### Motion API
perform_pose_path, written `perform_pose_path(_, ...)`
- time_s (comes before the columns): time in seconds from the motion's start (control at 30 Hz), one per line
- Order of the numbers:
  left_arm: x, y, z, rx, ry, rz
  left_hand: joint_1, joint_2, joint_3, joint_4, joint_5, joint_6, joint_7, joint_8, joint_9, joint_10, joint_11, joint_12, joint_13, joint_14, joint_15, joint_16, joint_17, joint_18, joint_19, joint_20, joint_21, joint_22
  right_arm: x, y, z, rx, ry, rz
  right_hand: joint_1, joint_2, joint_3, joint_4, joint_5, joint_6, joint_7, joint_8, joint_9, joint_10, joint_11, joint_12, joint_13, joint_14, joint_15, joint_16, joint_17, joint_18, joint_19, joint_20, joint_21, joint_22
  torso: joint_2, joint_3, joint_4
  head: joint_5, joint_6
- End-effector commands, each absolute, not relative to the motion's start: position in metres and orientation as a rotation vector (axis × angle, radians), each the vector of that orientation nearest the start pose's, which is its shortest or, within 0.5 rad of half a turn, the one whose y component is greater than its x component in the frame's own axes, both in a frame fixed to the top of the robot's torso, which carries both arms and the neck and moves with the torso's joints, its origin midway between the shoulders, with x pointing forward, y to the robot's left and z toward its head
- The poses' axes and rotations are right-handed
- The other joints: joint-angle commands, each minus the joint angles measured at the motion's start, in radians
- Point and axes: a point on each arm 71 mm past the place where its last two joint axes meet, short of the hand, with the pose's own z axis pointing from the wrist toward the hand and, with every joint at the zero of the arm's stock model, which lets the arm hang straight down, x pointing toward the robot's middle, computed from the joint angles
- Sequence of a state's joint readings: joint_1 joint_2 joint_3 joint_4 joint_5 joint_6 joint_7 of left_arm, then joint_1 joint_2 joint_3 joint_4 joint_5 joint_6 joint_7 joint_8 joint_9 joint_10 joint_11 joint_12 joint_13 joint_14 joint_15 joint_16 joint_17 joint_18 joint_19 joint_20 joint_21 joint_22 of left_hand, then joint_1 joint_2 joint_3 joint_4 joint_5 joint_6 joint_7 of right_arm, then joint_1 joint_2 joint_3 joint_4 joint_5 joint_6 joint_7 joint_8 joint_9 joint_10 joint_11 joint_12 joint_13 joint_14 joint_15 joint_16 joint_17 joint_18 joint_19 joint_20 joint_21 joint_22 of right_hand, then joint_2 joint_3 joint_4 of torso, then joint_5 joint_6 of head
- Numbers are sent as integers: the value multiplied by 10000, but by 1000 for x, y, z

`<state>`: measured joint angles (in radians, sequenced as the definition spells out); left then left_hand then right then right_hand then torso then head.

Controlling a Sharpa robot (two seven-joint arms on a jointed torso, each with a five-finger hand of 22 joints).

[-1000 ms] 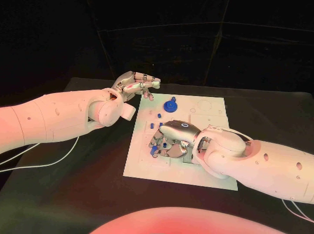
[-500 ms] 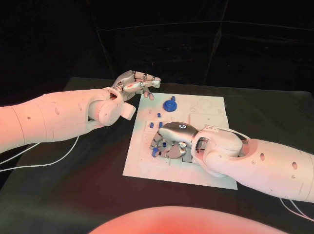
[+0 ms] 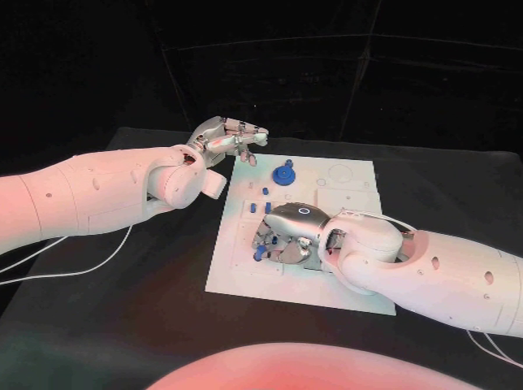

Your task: Assemble the parts on the task board

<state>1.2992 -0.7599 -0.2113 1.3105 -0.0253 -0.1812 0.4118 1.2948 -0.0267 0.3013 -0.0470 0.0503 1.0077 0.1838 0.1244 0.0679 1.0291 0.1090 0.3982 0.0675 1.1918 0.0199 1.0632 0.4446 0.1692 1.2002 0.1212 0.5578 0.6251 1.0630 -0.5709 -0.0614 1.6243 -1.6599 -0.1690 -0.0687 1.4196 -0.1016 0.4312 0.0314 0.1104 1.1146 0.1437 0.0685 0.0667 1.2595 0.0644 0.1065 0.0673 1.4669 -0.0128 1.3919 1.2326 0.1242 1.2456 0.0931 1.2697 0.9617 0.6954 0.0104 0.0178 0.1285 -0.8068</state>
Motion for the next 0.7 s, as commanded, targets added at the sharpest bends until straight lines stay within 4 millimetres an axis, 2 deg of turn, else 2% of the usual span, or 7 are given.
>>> perform_pose_path(0.03,522,227,-197,-9971,15225,-14886,-43,74,-3,62,-7,-81,-4,57,-1,-67,-17,29,11,-32,36,19,-9,127,67,12,-58,-16,396,-32,-236,-6323,17495,9360,-3,-55,35,-7,-19,29,32,0,15,-4,62,-68,-6,447,37,3,-8,-60,-17,40,-14,-8,-2,-4,2,4,-10)
perform_pose_path(0.23,522,227,-197,-9972,15224,-14883,-43,74,-3,62,-7,-81,-4,57,-1,-67,-17,29,11,-32,36,19,-9,127,67,12,-58,-16,395,-29,-238,-6529,17623,9337,-106,-166,0,-16,-35,-41,70,-36,3,-78,99,-153,-19,422,66,-36,-83,-44,-91,59,-66,-102,-2,-3,-4,18,-22)
perform_pose_path(0.33,522,227,-197,-9970,15225,-14885,-43,74,-3,62,-7,-81,-4,57,-1,-67,-17,29,11,-32,36,19,-9,127,67,12,-58,-16,393,-28,-240,-6543,17625,9373,-455,-447,-176,103,-126,-660,242,-110,-58,-661,284,-443,-60,373,236,-120,-231,-14,-267,166,-217,-359,-3,-3,-10,26,-20)
perform_pose_path(0.4,522,227,-197,-9968,15228,-14890,-43,74,-3,62,-7,-81,-4,57,-1,-67,-17,29,11,-32,36,19,-9,127,67,12,-58,-16,392,-27,-240,-6482,17586,9432,-808,-826,-580,204,-207,-1457,354,-83,-71,-1124,449,-450,-60,320,344,-221,-406,34,-452,267,-397,-664,-5,-4,-8,27,-21)
perform_pose_path(0.43,522,227,-197,-9966,15226,-14891,-43,74,-3,62,-7,-81,-4,57,-1,-67,-17,29,11,-32,36,19,-9,127,67,12,-58,-16,392,-27,-240,-6430,17543,9476,-948,-908,-812,265,-164,-1695,346,-78,-52,-1309,469,-426,-48,303,366,-245,-445,60,-507,309,-461,-760,-5,-2,-4,20,-19)
perform_pose_path(0.53,522,227,-197,-9960,15205,-14886,-43,74,-3,62,-7,-81,-4,57,-1,-67,-17,29,11,-32,36,19,-9,127,67,12,-58,-16,391,-27,-240,-6323,17428,9564,-1047,-901,-1366,344,-141,-2036,347,-54,-19,-1637,486,-345,-22,281,393,-276,-506,102,-569,367,-561,-894,-5,0,-4,11,-13)
perform_pose_path(0.7,523,227,-196,-9951,15166,-14870,-43,74,-3,62,-7,-81,-4,57,-1,-67,-17,29,11,-32,36,19,-9,127,67,12,-58,-16,390,-27,-237,-6042,17108,9887,-835,-603,-2137,374,-139,-2206,329,-19,11,-1656,450,-8,16,309,368,-216,-438,85,-471,364,-540,-821,-8,-3,8,-10,15)
